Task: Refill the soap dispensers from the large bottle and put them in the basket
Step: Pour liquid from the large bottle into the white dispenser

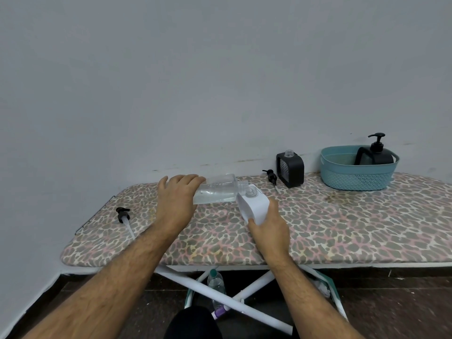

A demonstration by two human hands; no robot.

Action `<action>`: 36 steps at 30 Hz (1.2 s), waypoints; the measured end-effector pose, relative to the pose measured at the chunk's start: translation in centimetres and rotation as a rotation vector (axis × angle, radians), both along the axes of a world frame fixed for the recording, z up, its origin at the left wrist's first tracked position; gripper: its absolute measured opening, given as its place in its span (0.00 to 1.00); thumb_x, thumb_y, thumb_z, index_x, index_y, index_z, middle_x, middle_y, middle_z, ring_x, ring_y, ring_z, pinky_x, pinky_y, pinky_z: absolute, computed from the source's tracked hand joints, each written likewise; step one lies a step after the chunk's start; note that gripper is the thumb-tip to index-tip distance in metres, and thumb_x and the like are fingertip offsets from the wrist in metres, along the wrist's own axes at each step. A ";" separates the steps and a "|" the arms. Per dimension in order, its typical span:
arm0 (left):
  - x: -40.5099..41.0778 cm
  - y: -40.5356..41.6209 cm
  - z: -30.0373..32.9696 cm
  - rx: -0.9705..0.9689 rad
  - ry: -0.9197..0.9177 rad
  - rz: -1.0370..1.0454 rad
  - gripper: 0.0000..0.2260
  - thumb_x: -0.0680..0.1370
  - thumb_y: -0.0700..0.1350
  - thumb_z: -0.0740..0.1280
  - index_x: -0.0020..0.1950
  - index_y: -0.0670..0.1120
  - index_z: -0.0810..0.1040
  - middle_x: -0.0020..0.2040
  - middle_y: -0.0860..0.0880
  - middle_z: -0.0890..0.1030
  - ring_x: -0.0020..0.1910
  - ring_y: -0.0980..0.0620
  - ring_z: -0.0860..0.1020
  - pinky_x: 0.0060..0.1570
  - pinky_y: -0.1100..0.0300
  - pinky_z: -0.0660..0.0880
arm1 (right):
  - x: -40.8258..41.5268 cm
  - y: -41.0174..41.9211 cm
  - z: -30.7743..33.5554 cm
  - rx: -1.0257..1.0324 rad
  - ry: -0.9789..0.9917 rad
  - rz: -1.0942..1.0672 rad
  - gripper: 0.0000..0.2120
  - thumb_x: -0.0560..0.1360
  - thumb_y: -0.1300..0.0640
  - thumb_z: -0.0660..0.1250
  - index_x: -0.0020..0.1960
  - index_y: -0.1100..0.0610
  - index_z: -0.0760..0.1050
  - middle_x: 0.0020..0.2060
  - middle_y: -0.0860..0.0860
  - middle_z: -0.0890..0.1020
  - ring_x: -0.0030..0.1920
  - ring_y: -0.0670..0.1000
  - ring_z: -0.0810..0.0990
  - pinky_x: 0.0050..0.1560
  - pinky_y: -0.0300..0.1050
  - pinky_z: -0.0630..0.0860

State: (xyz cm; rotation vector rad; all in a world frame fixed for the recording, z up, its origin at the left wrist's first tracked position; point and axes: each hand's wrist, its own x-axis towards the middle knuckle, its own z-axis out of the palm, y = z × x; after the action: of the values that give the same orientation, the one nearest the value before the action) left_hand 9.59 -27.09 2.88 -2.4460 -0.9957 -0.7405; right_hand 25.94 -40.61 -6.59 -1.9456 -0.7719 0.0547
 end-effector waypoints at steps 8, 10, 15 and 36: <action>0.0 0.2 -0.2 0.002 -0.001 -0.001 0.32 0.64 0.41 0.81 0.65 0.56 0.76 0.62 0.55 0.80 0.60 0.49 0.77 0.66 0.39 0.65 | 0.1 0.1 -0.1 0.004 0.005 0.003 0.33 0.73 0.49 0.73 0.71 0.48 0.60 0.58 0.51 0.81 0.54 0.55 0.82 0.49 0.49 0.81; 0.0 0.2 -0.1 0.003 0.000 0.001 0.32 0.64 0.42 0.81 0.65 0.56 0.76 0.62 0.55 0.80 0.61 0.49 0.77 0.66 0.39 0.65 | 0.1 0.1 -0.1 0.005 0.007 0.003 0.33 0.73 0.49 0.73 0.71 0.48 0.60 0.58 0.51 0.81 0.55 0.55 0.82 0.49 0.49 0.81; 0.1 0.2 -0.1 0.006 0.007 0.007 0.33 0.64 0.41 0.81 0.66 0.56 0.76 0.63 0.55 0.79 0.61 0.49 0.77 0.66 0.40 0.65 | 0.1 0.0 -0.2 0.005 0.005 0.003 0.32 0.73 0.49 0.73 0.71 0.49 0.60 0.57 0.51 0.81 0.54 0.55 0.82 0.48 0.48 0.80; 0.3 0.2 0.0 0.023 -0.005 0.002 0.33 0.64 0.37 0.80 0.65 0.56 0.76 0.62 0.55 0.80 0.61 0.49 0.77 0.66 0.40 0.66 | 0.1 0.0 -0.1 0.011 0.020 0.006 0.32 0.72 0.49 0.73 0.71 0.48 0.61 0.57 0.51 0.81 0.54 0.55 0.81 0.49 0.51 0.81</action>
State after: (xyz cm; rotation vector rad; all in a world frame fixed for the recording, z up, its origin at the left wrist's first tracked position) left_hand 9.88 -26.87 2.92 -2.4247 -0.9859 -0.7536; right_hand 26.01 -40.66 -6.65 -1.9297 -0.7633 0.0728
